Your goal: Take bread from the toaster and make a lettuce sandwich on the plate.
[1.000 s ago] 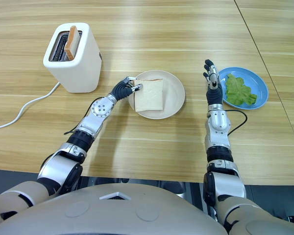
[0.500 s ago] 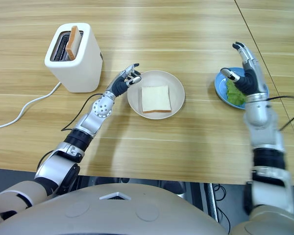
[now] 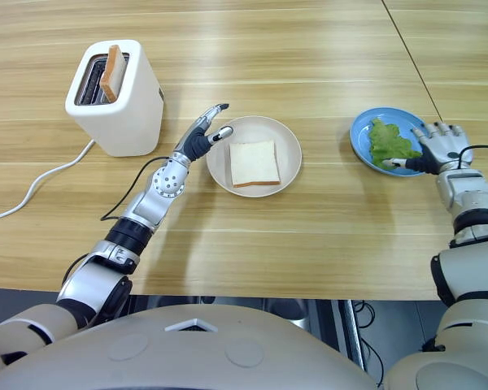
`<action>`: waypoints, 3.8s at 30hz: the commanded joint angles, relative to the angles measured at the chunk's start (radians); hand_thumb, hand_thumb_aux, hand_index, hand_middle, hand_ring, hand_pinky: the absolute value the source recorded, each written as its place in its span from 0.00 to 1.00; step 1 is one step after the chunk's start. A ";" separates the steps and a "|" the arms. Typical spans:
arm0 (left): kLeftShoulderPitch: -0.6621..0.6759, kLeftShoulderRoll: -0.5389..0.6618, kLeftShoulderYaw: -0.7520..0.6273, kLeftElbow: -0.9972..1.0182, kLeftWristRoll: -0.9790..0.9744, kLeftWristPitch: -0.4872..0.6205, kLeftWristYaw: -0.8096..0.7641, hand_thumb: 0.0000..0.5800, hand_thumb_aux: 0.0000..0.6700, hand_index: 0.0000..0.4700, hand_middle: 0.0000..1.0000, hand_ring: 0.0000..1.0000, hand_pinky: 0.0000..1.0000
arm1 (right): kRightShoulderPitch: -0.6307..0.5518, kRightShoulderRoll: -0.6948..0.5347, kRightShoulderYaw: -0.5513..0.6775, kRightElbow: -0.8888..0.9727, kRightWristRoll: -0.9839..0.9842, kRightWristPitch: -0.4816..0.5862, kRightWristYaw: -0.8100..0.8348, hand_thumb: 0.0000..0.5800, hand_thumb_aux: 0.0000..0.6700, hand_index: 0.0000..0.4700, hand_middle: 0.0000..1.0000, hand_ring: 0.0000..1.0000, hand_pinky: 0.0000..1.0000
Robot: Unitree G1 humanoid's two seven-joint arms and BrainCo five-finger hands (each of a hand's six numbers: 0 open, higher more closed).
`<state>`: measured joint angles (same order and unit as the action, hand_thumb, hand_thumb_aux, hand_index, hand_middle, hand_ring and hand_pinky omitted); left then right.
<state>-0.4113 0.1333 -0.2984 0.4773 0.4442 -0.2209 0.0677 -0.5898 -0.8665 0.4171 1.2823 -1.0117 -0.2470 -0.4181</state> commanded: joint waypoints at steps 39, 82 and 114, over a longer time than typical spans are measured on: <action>-0.003 0.073 0.161 -0.013 -0.077 0.013 0.057 0.00 0.00 0.00 0.00 0.00 0.00 | 0.089 0.149 -0.046 -0.946 0.140 0.046 0.019 1.00 1.00 0.98 1.00 1.00 1.00; -0.049 0.049 0.105 0.177 -0.036 -0.028 0.129 0.00 0.00 0.00 0.00 0.00 0.00 | 0.212 0.329 0.097 -0.805 0.152 -0.154 0.121 1.00 1.00 0.98 0.84 0.84 0.84; 0.030 0.100 0.117 -0.106 0.012 -0.059 0.168 0.00 0.00 0.00 0.00 0.00 0.00 | 0.595 0.013 -0.394 -1.475 0.288 0.006 0.344 0.00 0.00 0.00 0.00 0.00 0.00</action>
<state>-0.4064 0.2141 -0.1950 0.4798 0.4307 -0.2738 0.2206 -0.0198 -0.8358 0.1207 -0.1129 -0.7797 -0.2536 -0.1025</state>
